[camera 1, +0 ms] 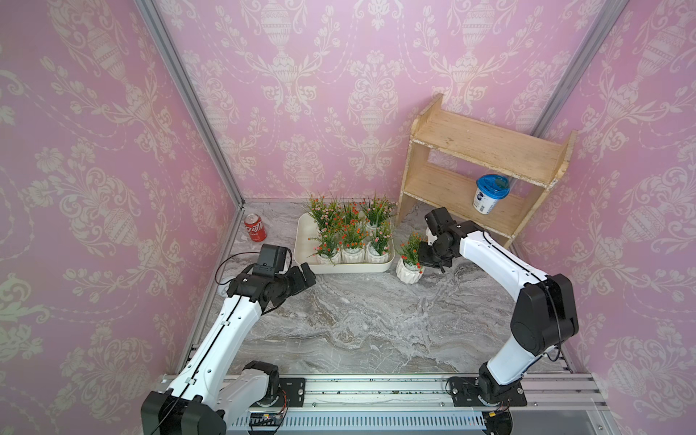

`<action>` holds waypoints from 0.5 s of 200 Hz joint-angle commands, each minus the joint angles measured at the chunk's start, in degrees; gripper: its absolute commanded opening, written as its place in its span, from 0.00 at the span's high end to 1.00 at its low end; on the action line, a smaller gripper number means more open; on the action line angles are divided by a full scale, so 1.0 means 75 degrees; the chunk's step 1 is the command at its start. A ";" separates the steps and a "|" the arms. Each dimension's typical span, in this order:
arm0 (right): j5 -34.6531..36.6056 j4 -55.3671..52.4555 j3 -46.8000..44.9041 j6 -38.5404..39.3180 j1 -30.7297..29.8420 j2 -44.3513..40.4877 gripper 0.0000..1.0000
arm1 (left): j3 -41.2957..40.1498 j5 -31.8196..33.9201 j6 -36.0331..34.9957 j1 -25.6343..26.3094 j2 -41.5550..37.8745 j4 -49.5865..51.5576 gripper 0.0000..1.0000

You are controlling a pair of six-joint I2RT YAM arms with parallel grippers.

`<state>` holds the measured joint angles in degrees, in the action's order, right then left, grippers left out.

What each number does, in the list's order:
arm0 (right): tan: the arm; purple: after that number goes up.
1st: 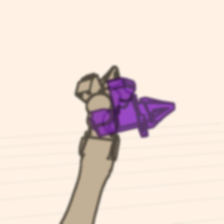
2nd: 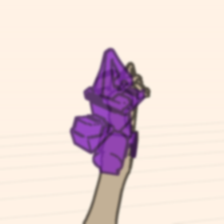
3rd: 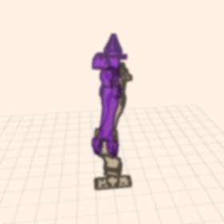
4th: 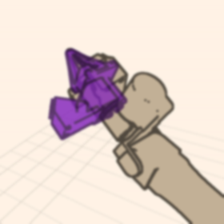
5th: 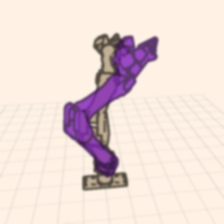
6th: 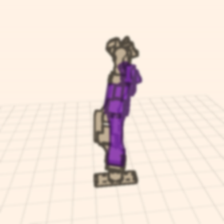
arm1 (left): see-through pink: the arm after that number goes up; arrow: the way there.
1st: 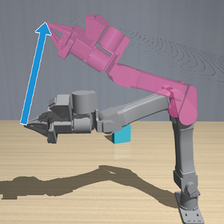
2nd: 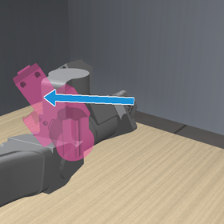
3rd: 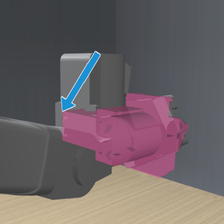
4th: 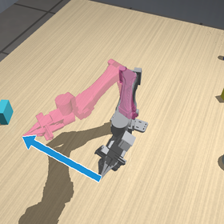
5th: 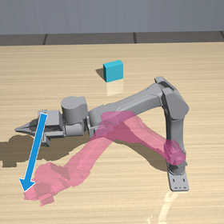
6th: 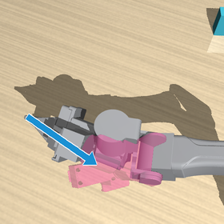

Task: Put the potted gypsophila into the storage box
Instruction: Pick up the baby's breath potted plant from the center of the board, then place the baby's breath potted plant at the center of the board.

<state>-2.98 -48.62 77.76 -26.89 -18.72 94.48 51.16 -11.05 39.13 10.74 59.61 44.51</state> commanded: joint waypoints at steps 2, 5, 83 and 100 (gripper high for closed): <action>0.0004 -0.0239 -0.0229 0.0062 -0.0275 -0.0700 1.00 | -0.0012 0.0225 -0.0004 0.0085 -0.0121 0.0310 0.01; 0.0012 -0.0255 -0.0273 0.0040 -0.0323 -0.0764 1.00 | -0.0012 0.0230 -0.0003 0.0090 -0.0121 0.0321 0.01; 0.0397 0.0110 -0.0455 -0.0936 -0.2588 -0.0629 1.00 | -0.0018 0.0389 0.0358 0.0438 -0.0187 0.0428 0.01; 0.0410 0.0285 -0.0233 -0.1255 -0.3019 -0.0263 1.00 | -0.0067 0.0465 0.0442 0.0542 -0.0236 0.0462 0.01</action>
<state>-0.95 -49.67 73.28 -31.77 -37.95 89.84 51.16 -9.69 40.42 13.69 59.09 46.02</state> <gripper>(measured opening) 0.101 0.991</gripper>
